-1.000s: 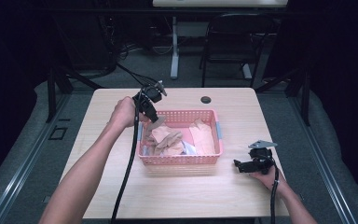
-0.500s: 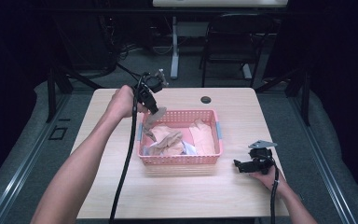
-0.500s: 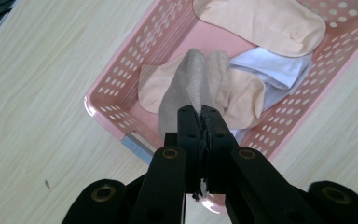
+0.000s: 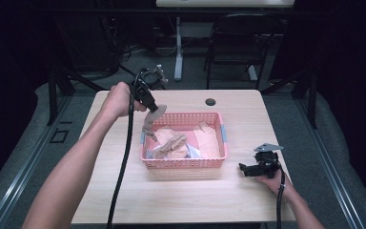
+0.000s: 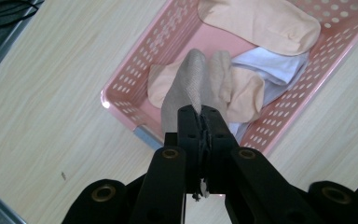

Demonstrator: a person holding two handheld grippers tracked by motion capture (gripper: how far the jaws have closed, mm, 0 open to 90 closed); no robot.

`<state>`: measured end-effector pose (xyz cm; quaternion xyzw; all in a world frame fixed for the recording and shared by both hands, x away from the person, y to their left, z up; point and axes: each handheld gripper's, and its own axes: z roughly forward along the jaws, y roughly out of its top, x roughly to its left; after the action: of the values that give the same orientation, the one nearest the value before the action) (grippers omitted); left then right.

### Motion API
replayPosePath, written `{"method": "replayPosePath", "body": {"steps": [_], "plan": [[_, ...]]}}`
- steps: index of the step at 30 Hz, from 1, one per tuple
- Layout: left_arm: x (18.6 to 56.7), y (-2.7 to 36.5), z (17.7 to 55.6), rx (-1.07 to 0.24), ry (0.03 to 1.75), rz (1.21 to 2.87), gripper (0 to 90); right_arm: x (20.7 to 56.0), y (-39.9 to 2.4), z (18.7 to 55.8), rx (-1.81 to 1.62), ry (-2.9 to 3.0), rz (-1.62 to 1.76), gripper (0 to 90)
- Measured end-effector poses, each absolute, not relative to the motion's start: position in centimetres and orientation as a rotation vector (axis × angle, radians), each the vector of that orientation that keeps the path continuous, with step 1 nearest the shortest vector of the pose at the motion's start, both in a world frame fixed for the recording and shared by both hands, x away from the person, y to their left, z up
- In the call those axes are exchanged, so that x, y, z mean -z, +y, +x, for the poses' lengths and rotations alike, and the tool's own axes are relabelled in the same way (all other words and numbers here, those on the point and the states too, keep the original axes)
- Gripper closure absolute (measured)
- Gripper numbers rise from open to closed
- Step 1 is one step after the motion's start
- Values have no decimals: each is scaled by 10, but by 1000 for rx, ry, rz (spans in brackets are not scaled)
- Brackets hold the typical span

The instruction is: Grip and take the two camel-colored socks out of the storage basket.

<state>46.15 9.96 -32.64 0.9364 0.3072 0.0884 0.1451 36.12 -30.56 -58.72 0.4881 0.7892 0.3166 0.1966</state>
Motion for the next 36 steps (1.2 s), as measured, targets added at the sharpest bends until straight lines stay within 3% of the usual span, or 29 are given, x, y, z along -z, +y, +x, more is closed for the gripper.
{"method": "replayPosePath", "body": {"steps": [22, 36], "plan": [[299, 209, 443, -298, 1113, 2590, 876, 588, -306, 361, -896, 2207, 1368, 0], [330, 258, 439, -249, 1258, 2562, 876, 588, -306, 361, -887, 2204, 1370, 0]]}}
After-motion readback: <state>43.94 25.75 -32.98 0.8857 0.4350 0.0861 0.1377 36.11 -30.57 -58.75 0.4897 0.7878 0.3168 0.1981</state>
